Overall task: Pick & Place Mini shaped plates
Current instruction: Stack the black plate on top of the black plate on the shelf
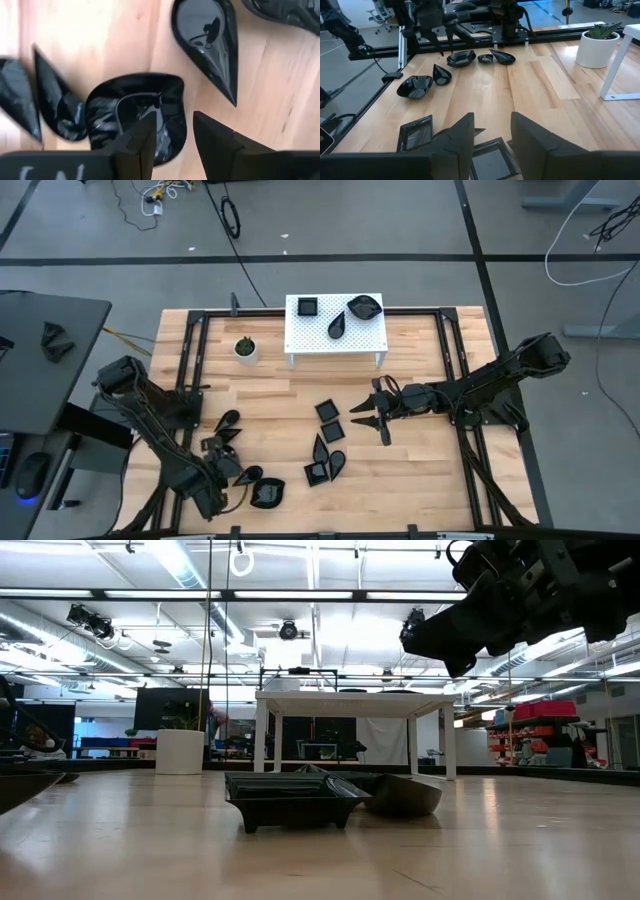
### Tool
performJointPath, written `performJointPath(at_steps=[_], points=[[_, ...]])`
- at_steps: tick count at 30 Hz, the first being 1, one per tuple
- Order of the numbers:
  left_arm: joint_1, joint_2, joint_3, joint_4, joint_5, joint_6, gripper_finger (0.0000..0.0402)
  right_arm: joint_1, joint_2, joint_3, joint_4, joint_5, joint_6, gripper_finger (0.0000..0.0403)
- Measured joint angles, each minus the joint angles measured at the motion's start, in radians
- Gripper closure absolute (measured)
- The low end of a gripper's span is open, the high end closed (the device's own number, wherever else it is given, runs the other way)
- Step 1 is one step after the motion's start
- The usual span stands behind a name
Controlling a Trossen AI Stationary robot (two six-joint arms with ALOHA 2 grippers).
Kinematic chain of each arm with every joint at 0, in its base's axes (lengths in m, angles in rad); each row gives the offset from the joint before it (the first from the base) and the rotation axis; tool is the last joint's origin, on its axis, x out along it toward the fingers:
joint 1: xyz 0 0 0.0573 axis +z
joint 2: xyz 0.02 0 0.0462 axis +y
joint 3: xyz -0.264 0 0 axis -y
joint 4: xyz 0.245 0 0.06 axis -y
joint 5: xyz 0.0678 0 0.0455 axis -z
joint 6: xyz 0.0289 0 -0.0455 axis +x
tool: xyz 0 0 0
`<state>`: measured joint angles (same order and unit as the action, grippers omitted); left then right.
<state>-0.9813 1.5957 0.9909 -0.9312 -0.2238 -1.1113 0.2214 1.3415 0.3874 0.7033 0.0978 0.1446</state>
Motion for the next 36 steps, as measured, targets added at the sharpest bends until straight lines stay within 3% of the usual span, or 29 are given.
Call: performJointPath(at_steps=[10,25,28,32,36], points=[[0.034,0.081,0.000,0.045,0.002,0.004,0.0286,0.000,0.000,0.000,0.000,0.000,-0.004,0.0273],[0.043,0.107,0.000,0.046,0.007,0.005,0.0391,0.000,0.000,0.000,0.000,0.000,-0.005,0.0273],[0.062,0.107,0.000,0.058,-0.006,0.006,0.0396,0.000,0.000,0.000,0.000,0.000,-0.005,0.0273],[0.116,0.107,0.019,0.075,-0.012,0.082,0.0397,0.000,0.000,0.000,0.000,0.000,-0.004,0.0273],[0.190,0.107,0.113,0.052,-0.047,0.211,0.0398,0.000,0.000,0.000,0.000,0.000,-0.005,0.0273]])
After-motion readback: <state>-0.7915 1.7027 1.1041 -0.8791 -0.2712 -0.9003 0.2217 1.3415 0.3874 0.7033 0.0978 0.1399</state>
